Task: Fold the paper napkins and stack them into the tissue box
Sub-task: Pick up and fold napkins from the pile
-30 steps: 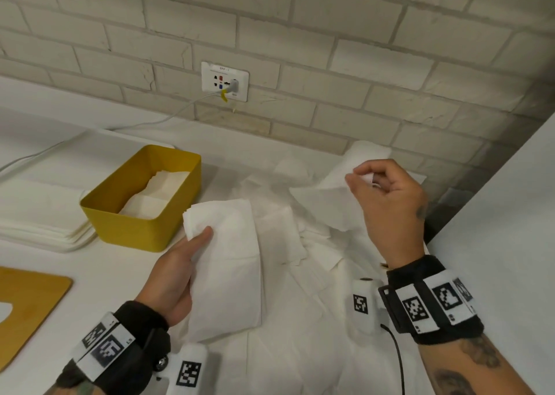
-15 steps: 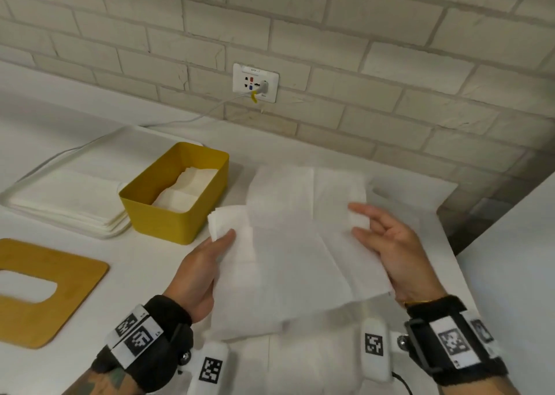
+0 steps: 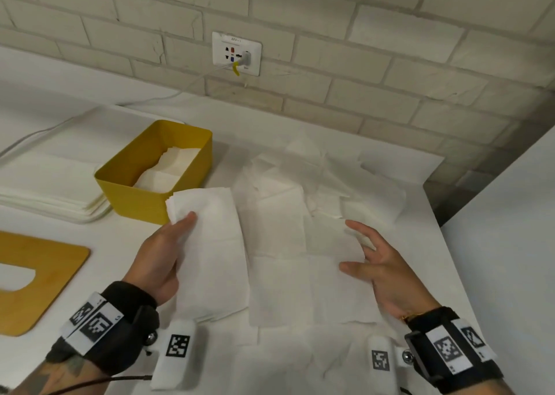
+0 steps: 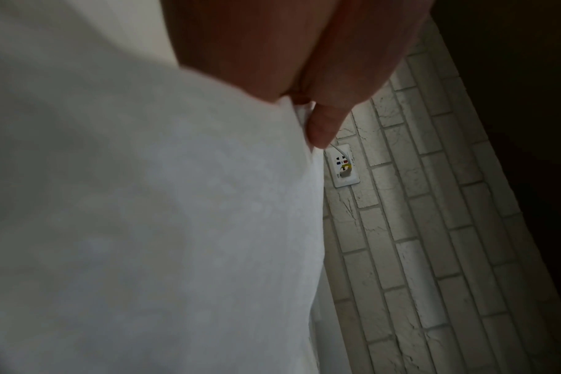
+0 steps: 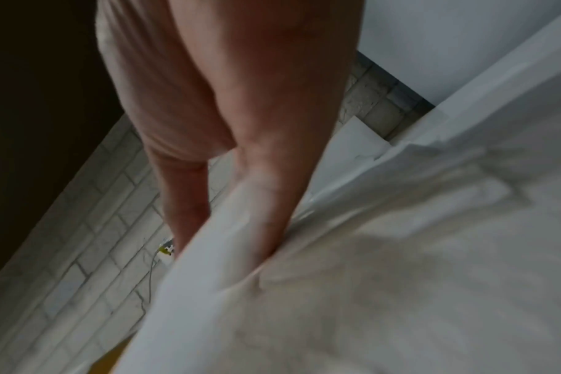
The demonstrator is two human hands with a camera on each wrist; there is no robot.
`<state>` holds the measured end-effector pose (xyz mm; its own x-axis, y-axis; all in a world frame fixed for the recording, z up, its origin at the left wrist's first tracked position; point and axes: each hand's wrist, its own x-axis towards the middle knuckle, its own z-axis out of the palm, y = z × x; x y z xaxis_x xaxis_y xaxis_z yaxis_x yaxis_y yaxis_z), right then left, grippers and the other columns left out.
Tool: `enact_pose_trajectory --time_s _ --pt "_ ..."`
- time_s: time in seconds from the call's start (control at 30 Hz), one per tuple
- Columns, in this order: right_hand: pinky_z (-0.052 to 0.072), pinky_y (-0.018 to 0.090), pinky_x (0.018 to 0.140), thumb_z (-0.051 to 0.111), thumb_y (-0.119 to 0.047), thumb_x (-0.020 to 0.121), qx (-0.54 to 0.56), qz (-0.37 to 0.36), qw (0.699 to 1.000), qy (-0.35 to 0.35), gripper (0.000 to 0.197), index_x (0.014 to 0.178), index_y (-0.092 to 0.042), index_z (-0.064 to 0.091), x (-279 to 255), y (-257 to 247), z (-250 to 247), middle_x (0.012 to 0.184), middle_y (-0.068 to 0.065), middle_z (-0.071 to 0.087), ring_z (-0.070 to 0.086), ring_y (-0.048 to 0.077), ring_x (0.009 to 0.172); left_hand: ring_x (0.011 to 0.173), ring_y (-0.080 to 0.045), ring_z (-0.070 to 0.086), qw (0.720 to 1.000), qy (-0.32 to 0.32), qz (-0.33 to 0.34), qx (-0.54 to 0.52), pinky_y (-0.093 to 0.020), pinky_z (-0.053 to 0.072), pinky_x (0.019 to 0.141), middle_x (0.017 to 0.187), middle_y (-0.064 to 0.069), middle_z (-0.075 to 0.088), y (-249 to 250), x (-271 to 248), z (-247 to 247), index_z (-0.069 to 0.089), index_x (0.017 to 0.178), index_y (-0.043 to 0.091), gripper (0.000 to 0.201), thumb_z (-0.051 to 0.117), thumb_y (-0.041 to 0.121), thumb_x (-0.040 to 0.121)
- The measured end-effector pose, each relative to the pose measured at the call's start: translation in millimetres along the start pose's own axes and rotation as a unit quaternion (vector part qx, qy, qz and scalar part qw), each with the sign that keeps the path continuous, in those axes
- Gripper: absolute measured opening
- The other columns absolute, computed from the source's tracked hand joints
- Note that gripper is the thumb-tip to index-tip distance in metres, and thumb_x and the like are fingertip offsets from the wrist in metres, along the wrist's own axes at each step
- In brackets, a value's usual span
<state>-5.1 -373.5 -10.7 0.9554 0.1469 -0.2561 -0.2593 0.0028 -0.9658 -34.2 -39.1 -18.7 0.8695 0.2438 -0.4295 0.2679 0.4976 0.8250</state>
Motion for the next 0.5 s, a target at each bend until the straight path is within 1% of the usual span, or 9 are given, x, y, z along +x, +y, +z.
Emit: enact_pose_trajectory --time_s 0.07,0.1,0.2,0.23,0.33,0.37,0.43,0.47,0.5 --pt "0.060 0.035 0.087 0.072 0.011 0.075 0.042 -0.012 0.999 0.009 0.078 0.138 -0.032 0.057 1.8 -1.5 -2.1 0.119 0.014 0.073 0.071 0.026 0.109 0.099 -0.026 0.074 1.000 -0.001 -0.004 0.001 -0.043 0.055 0.079 0.108 -0.006 0.079 -1.5 -0.5 -1.2 0.065 0.127 0.016 0.032 0.061 0.031 0.100" --pt "0.060 0.037 0.088 0.072 0.009 0.073 0.059 -0.016 0.998 0.010 0.079 0.138 -0.033 0.057 3.0 -2.6 -3.4 0.120 0.016 0.072 0.070 0.028 0.111 0.100 -0.027 0.074 1.000 -0.001 -0.005 0.001 -0.043 0.055 0.079 0.109 -0.006 0.079 -1.4 -0.9 -1.7 0.065 0.128 0.016 0.032 0.061 0.032 0.100" --pt "0.061 0.033 0.085 0.077 0.007 0.068 0.024 -0.025 0.999 0.003 0.080 0.135 -0.034 0.060 6.1 -5.0 -7.8 0.122 0.017 0.071 0.070 0.028 0.112 0.103 -0.028 0.073 1.000 -0.003 0.001 0.004 -0.044 0.055 0.079 0.110 -0.006 0.078 0.3 -1.8 -3.5 0.064 0.129 0.016 0.034 0.061 0.032 0.099" --pt "0.061 0.032 0.086 0.077 0.007 0.069 0.014 -0.030 0.999 0.005 0.080 0.135 -0.034 0.061 6.5 -6.2 -9.3 0.121 0.017 0.071 0.070 0.028 0.111 0.103 -0.028 0.072 1.000 -0.004 0.004 0.005 -0.044 0.055 0.079 0.110 -0.006 0.078 1.2 -2.3 -3.8 0.064 0.129 0.016 0.034 0.061 0.032 0.099" --pt "0.059 0.036 0.092 0.076 0.008 0.072 0.012 -0.043 0.999 0.012 0.077 0.134 -0.035 0.061 6.2 -11.4 -13.5 0.118 0.014 0.073 0.070 0.027 0.110 0.106 -0.029 0.072 1.000 -0.001 0.009 0.006 -0.045 0.055 0.082 0.112 -0.006 0.078 1.8 -2.7 -5.3 0.064 0.130 0.017 0.034 0.061 0.031 0.100" --pt "0.059 0.034 0.092 0.076 0.007 0.071 0.009 -0.042 0.999 0.006 0.076 0.134 -0.034 0.062 5.6 -11.9 -14.7 0.118 0.012 0.073 0.070 0.026 0.111 0.107 -0.029 0.071 1.000 -0.002 0.009 0.007 -0.045 0.055 0.083 0.113 -0.006 0.078 1.4 -3.3 -5.0 0.064 0.131 0.017 0.035 0.061 0.032 0.100" --pt "0.058 0.025 0.089 0.080 0.002 0.071 -0.039 -0.038 0.999 -0.003 0.071 0.131 -0.033 0.064 6.3 -9.9 -17.5 0.122 0.007 0.071 0.067 0.022 0.115 0.108 -0.029 0.071 1.000 -0.007 0.008 0.011 -0.045 0.055 0.084 0.113 -0.005 0.077 0.6 -3.9 -3.0 0.063 0.132 0.017 0.035 0.061 0.032 0.100" --pt "0.056 0.019 0.087 0.082 -0.002 0.074 -0.102 -0.039 0.994 0.002 0.067 0.130 -0.034 0.064 7.6 -8.7 -18.4 0.125 0.002 0.069 0.065 0.020 0.118 0.107 -0.029 0.071 1.000 -0.009 0.009 0.014 -0.045 0.055 0.084 0.113 -0.005 0.078 0.3 -4.1 -1.6 0.064 0.131 0.018 0.034 0.061 0.032 0.100" --pt "0.052 0.015 0.087 0.084 -0.010 0.076 -0.187 -0.041 0.981 0.017 0.063 0.129 -0.037 0.062 8.4 -9.1 -18.4 0.129 -0.005 0.063 0.060 0.017 0.121 0.107 -0.028 0.071 1.000 -0.012 0.009 0.017 -0.044 0.055 0.084 0.113 -0.005 0.078 0.3 -4.7 -0.5 0.064 0.130 0.018 0.033 0.060 0.032 0.100"
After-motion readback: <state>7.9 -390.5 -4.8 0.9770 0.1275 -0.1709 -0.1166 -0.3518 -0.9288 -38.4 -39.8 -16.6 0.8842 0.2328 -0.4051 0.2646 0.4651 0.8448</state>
